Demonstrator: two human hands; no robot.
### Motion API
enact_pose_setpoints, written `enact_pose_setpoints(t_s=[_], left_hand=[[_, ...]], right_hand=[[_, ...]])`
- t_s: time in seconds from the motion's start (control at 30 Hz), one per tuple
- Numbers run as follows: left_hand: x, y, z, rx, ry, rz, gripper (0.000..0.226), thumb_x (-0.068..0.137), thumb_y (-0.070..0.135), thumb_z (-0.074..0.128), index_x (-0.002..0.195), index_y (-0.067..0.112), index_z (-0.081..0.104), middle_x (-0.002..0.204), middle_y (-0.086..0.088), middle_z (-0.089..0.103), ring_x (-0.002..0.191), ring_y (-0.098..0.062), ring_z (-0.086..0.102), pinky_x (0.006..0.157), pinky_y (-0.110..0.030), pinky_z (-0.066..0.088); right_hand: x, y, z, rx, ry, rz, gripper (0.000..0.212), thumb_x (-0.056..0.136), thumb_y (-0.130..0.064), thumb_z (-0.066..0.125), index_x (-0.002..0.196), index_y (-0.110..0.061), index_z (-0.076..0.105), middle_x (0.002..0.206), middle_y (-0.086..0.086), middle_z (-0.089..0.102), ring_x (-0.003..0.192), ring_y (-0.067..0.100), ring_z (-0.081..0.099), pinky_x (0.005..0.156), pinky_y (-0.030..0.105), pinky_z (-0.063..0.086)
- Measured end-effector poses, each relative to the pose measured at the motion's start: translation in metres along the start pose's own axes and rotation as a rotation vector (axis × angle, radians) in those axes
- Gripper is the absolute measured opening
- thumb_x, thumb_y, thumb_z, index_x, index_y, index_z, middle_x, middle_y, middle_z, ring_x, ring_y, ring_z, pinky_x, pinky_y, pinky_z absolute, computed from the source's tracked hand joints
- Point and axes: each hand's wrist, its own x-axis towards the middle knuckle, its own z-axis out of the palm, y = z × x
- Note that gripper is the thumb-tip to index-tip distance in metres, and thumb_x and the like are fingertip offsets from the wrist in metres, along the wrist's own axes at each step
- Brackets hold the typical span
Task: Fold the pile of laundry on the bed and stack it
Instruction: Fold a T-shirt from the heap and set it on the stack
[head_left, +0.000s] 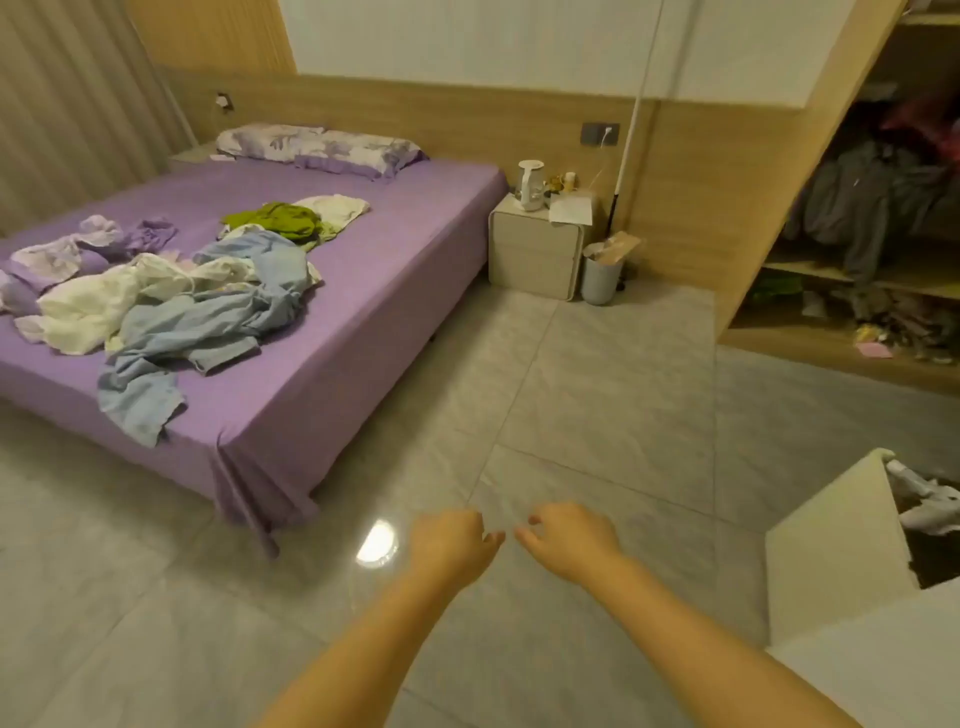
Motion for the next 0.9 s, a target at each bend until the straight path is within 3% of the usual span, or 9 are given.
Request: enact_pose_setpoints(t_s=[0.2,0.37,0.5,0.57,0.63,0.77,0.9], left_hand=[[0.04,0.013,0.021,-0.006,-0.09,-0.073,0.049,0.095,0.056,0.039,0.095,0.015,0.064,0.098,-0.006,0.068,0.094,-0.024,0.064,0.096,-0.04,0.044],[0.071,0.036,0.028,-0.009,-0.136,-0.146,0.048,0.095,0.055,0.038,0.086,0.015,0.062,0.095,-0.007,0.067,0.092,-0.023,0.064,0.087,-0.035,0.047],[0.085,0.059,0.032,-0.056,-0.193,-0.214,0.049,0.096,0.054,0.038,0.062,0.019,0.042,0.065,-0.003,0.052,0.081,-0.021,0.064,0.074,-0.033,0.047],[0.094,0.07,0.032,-0.1,-0.209,-0.248,0.048,0.096,0.053,0.038,0.065,0.018,0.044,0.063,0.001,0.046,0.079,-0.02,0.063,0.072,-0.032,0.049],[0.102,0.078,0.031,-0.114,-0.218,-0.258,0.047,0.097,0.054,0.036,0.071,0.017,0.048,0.07,-0.001,0.053,0.084,-0.02,0.064,0.075,-0.033,0.051],[0.119,0.088,0.022,-0.115,-0.217,-0.276,0.047,0.097,0.054,0.035,0.071,0.018,0.048,0.065,0.002,0.046,0.074,-0.018,0.06,0.076,-0.032,0.052],[0.145,0.085,0.01,-0.123,-0.216,-0.293,0.047,0.096,0.055,0.036,0.064,0.021,0.043,0.066,0.001,0.051,0.082,-0.018,0.063,0.079,-0.031,0.048]], right_hand=[[0.033,0.026,0.014,-0.011,-0.094,-0.016,0.045,0.095,-0.048,0.037,0.11,-0.017,0.066,0.104,0.005,0.069,0.092,0.024,0.064,0.069,0.03,0.045],[0.059,0.067,0.013,0.011,-0.15,-0.044,0.042,0.094,-0.045,0.038,0.101,-0.015,0.067,0.096,0.004,0.069,0.085,0.024,0.064,0.064,0.03,0.043],[0.076,0.096,0.011,0.03,-0.226,-0.045,0.042,0.094,-0.044,0.038,0.088,-0.012,0.065,0.083,0.003,0.066,0.078,0.024,0.064,0.059,0.029,0.04],[0.084,0.108,0.01,0.041,-0.26,-0.037,0.041,0.094,-0.043,0.038,0.086,-0.012,0.064,0.082,0.005,0.066,0.079,0.024,0.064,0.058,0.029,0.039],[0.094,0.116,0.007,0.041,-0.286,-0.044,0.041,0.094,-0.042,0.038,0.088,-0.012,0.065,0.086,0.006,0.067,0.077,0.024,0.064,0.059,0.029,0.04],[0.115,0.124,-0.006,0.041,-0.312,-0.046,0.038,0.095,-0.042,0.039,0.07,-0.015,0.051,0.064,0.0,0.051,0.064,0.021,0.051,0.05,0.027,0.031],[0.143,0.127,-0.016,0.049,-0.328,-0.037,0.037,0.094,-0.04,0.039,0.064,-0.019,0.044,0.062,-0.003,0.047,0.065,0.019,0.05,0.05,0.026,0.031]])
